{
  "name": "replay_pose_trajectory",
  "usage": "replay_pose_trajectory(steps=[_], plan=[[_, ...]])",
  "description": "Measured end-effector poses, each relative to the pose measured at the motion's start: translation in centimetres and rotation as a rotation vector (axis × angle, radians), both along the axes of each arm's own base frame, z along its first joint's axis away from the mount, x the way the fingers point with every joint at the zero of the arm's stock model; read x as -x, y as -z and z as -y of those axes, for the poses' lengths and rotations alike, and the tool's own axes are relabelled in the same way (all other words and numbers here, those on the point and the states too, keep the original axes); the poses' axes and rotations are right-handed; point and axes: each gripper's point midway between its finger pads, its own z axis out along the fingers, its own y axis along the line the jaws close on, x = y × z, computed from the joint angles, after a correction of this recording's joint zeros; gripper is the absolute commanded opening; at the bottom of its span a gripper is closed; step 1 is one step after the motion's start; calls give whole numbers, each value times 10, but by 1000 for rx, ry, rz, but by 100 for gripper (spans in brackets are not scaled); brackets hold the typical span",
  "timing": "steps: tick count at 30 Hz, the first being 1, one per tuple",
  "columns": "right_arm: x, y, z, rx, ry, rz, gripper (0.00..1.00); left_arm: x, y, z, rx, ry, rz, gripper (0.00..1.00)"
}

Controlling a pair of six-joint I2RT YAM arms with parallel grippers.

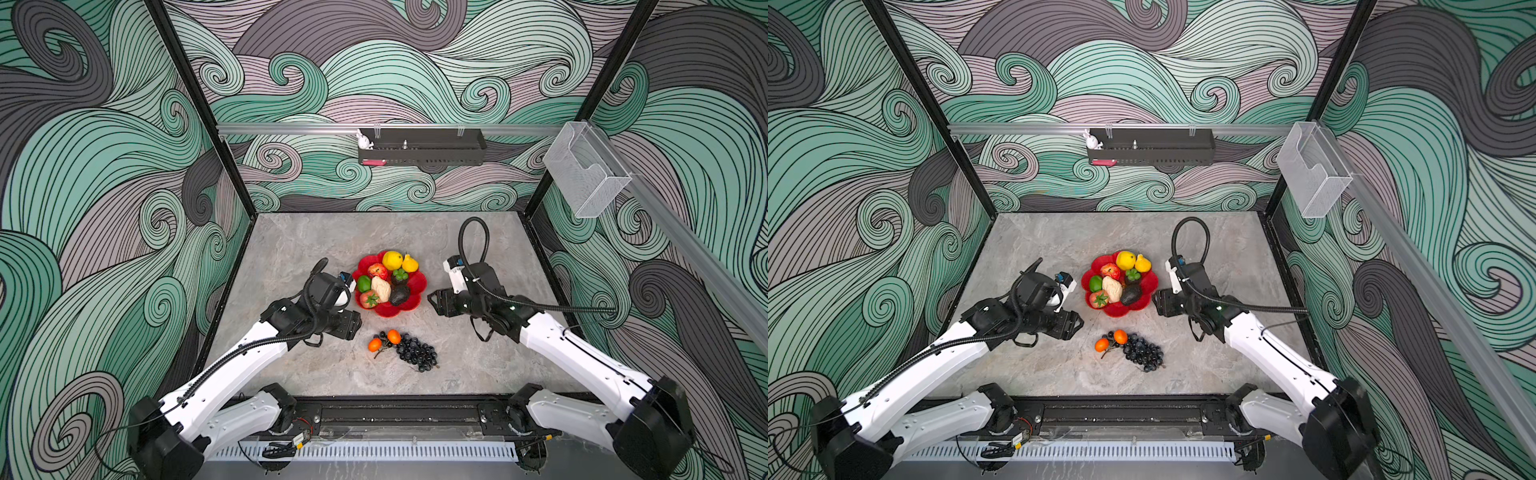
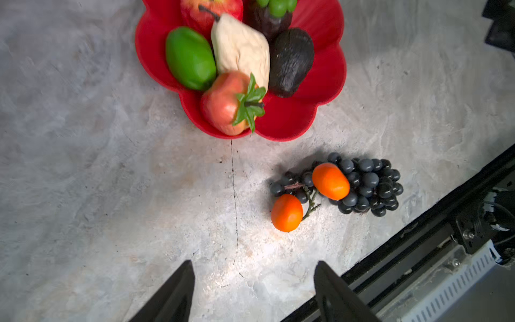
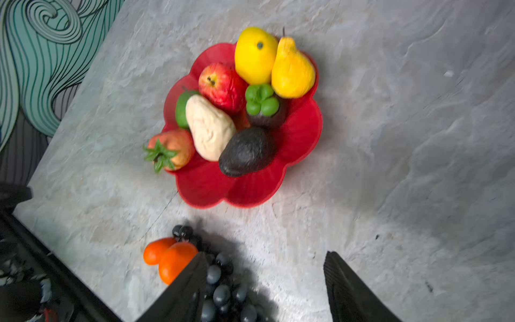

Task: Place and organize the fake fruits in the fruit bowl

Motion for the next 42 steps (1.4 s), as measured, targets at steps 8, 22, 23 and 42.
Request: replay_pose_trajectory(steps=[8, 22, 23, 42], plan=[[38, 33, -50, -73, -158, -99, 72, 9, 24, 7, 32, -43, -43, 73], [48, 74, -112, -81, -293, -230, 66, 20, 50, 20, 90, -74, -62, 73], [48, 76, -113, -79, -294, -234, 65, 21, 51, 20, 92, -76, -64, 73], [52, 95, -127, -59, -319, -271, 42, 19, 47, 20, 122, -98, -38, 72]])
